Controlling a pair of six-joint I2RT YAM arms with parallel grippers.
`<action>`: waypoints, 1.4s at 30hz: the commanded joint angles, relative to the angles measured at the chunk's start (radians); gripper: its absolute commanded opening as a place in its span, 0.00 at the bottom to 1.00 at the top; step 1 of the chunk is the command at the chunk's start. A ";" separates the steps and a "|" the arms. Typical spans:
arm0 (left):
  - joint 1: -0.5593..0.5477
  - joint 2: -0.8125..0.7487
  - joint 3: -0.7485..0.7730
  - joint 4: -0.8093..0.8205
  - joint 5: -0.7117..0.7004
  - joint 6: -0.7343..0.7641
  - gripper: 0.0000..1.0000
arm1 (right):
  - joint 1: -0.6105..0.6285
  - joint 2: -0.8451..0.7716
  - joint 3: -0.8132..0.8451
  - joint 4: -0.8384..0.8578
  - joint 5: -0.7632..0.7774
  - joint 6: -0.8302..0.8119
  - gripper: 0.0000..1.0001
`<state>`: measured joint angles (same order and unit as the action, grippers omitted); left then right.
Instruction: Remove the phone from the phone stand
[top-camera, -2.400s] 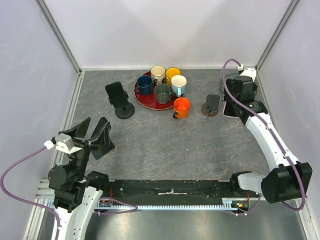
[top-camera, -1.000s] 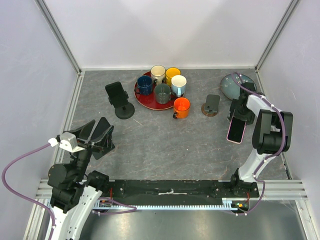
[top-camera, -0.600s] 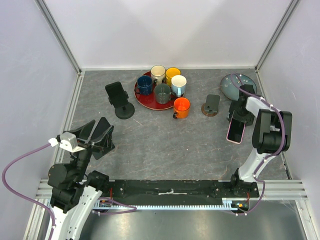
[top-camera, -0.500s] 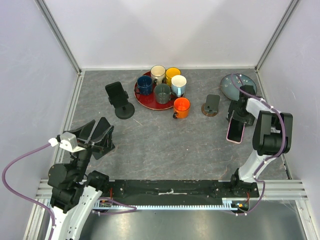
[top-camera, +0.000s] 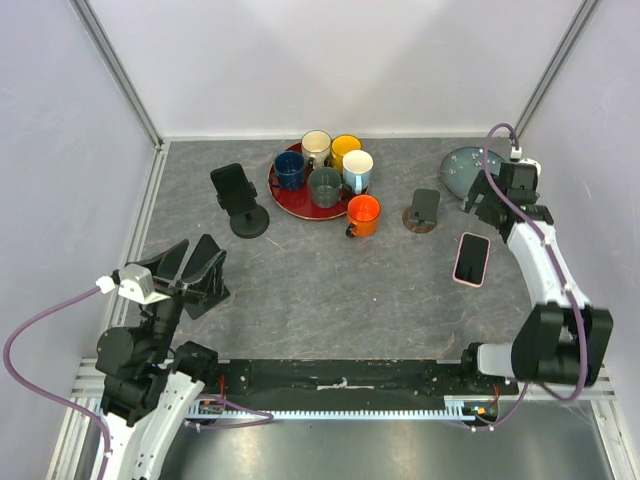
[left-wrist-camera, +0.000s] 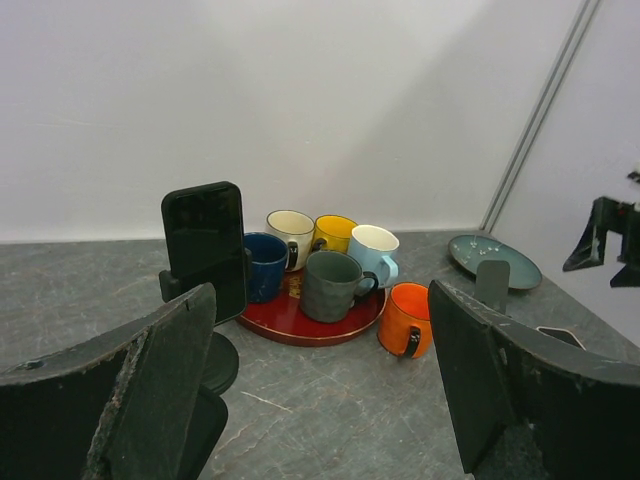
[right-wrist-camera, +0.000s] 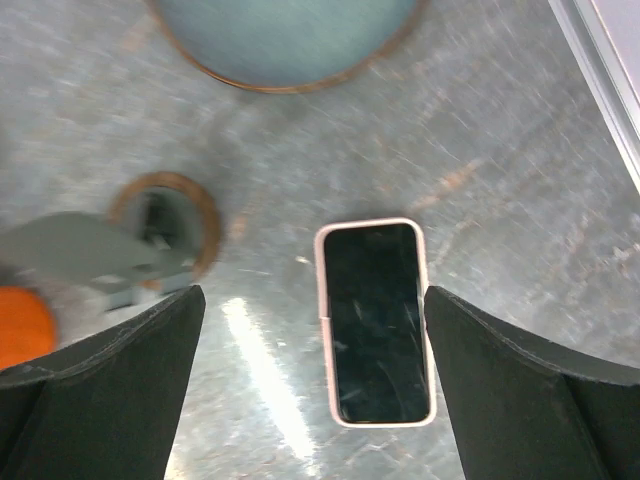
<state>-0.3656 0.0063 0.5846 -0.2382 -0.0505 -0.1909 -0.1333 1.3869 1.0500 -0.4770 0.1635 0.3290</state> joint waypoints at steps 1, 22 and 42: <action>0.013 -0.039 0.021 0.004 -0.015 0.028 0.93 | 0.066 -0.152 -0.024 0.113 -0.091 0.036 0.98; 0.020 0.188 0.116 -0.191 -0.307 -0.038 0.94 | 0.540 -0.295 -0.203 0.437 -0.294 0.191 0.98; 0.008 0.722 0.385 -0.605 -0.371 -0.081 0.96 | 0.676 -0.341 -0.406 0.626 -0.341 0.216 0.98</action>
<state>-0.3492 0.6968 0.9257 -0.7692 -0.3744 -0.2264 0.5396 1.0763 0.6559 0.0761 -0.1787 0.5468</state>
